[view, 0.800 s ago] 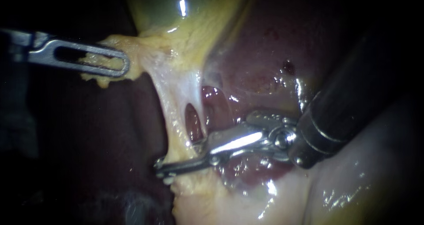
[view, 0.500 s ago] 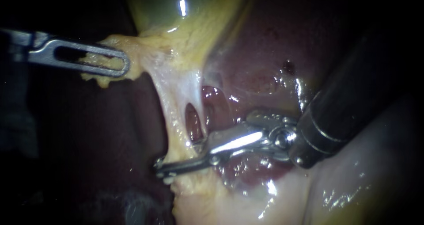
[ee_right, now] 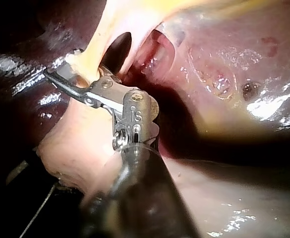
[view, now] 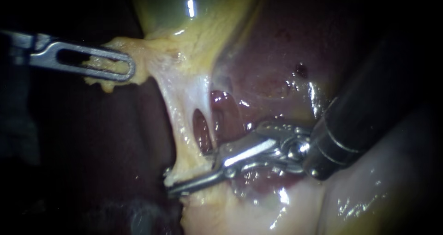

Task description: Going back second clip left tube

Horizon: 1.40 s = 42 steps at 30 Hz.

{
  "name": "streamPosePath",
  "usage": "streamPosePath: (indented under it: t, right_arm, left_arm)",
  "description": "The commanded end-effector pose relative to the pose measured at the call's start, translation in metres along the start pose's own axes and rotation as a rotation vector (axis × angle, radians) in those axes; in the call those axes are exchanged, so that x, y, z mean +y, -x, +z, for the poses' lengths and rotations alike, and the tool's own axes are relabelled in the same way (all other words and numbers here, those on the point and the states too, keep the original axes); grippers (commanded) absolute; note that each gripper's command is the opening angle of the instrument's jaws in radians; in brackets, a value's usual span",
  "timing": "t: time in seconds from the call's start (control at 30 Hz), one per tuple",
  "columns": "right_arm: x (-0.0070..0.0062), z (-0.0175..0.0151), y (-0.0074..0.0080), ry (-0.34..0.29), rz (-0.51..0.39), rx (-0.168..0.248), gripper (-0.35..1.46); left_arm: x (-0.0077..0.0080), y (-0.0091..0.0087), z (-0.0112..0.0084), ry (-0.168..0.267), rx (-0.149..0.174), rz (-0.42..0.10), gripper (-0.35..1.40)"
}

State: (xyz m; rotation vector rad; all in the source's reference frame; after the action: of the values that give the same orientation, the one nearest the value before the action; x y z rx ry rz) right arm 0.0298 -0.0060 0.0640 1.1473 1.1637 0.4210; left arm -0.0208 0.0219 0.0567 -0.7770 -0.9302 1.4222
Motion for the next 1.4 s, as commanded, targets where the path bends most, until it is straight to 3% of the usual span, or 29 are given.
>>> streamPosePath:
  t: [0.03, 0.17, 0.37, 0.53, 0.83, 1.1, 1.4]
  right_arm:
    - [0.0001, 0.0000, 0.0000, 0.011, -0.005, 0.007, 0.48]
    - [0.0003, -0.0001, -0.0001, 0.047, -0.069, 0.024, 0.48]
    - [0.0010, -0.0007, -0.0004, 0.187, -0.255, 0.072, 0.50]
    - [0.0015, -0.0016, -0.0003, 0.263, -0.334, 0.084, 0.50]
    - [0.0016, -0.0031, 0.0005, 0.234, -0.409, 0.062, 0.50]
    - [0.0002, -0.0050, 0.0012, 0.232, -0.474, 0.052, 0.50]
    - [-0.0025, -0.0093, -0.0001, 0.257, -0.546, 0.054, 0.50]
  left_arm:
    - [0.0000, 0.0000, 0.0000, 0.000, 0.000, 0.000, -0.35]
    - [0.0000, 0.0000, 0.0000, 0.000, 0.000, 0.000, -0.35]
    - [0.0000, 0.0000, 0.0000, 0.000, 0.000, 0.000, -0.35]
    - [0.0000, 0.0000, 0.0000, 0.000, 0.000, 0.000, -0.35]
    - [0.0000, 0.0000, -0.0001, 0.000, 0.000, 0.000, -0.35]
    - [-0.0001, 0.0000, -0.0003, -0.002, -0.003, 0.001, -0.35]
    - [-0.0002, 0.0000, -0.0003, -0.004, -0.005, 0.001, -0.35]
